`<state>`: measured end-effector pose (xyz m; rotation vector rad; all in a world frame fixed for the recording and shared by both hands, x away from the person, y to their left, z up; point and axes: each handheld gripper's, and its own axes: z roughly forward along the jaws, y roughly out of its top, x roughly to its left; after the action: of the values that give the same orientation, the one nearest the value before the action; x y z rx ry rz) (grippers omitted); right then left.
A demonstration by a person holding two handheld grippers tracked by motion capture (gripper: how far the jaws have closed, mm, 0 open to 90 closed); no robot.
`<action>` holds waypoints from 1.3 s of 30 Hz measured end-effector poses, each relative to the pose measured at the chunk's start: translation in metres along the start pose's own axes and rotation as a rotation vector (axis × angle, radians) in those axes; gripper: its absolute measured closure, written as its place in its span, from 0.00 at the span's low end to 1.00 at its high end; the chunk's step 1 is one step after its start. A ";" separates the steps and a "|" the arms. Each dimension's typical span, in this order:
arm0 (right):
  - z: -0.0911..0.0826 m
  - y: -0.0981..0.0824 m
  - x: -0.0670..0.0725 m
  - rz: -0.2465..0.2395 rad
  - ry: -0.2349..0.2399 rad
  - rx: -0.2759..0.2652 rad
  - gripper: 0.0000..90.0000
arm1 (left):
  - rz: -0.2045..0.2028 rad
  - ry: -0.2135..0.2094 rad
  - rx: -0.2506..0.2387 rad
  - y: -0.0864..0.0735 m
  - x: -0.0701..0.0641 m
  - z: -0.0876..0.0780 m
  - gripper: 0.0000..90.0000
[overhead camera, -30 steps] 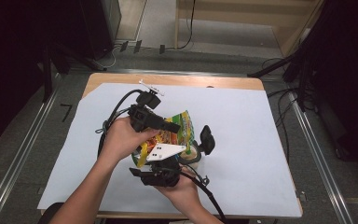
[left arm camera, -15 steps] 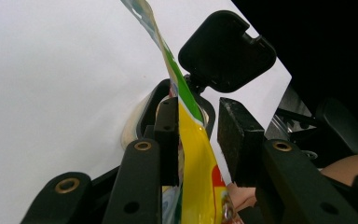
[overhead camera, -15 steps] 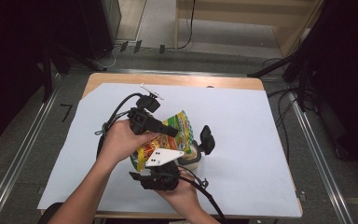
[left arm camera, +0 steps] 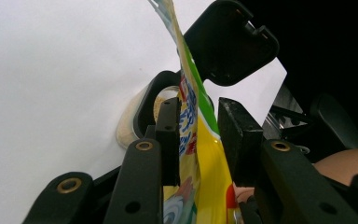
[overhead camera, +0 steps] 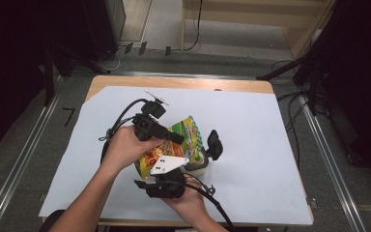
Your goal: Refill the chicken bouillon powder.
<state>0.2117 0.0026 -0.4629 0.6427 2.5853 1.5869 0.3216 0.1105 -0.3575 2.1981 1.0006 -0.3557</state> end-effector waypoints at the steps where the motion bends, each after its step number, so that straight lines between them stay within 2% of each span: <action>1: 0.000 -0.001 -0.001 -0.005 -0.005 0.000 0.66 | -0.004 -0.001 0.000 0.000 0.001 0.000 0.79; 15: 0.005 -0.009 -0.004 -0.001 -0.009 0.021 0.65 | 0.000 -0.008 -0.010 0.000 0.004 0.000 0.81; 25: 0.008 -0.013 -0.007 -0.005 -0.022 0.032 0.65 | 0.010 0.006 0.007 -0.001 0.004 0.004 0.85; 39: 0.012 -0.019 -0.008 -0.007 -0.038 0.064 0.63 | 0.047 0.020 0.017 -0.001 0.003 0.007 0.88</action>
<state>0.2157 0.0027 -0.4863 0.6614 2.6173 1.4810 0.3231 0.1080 -0.3650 2.2404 0.9584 -0.3230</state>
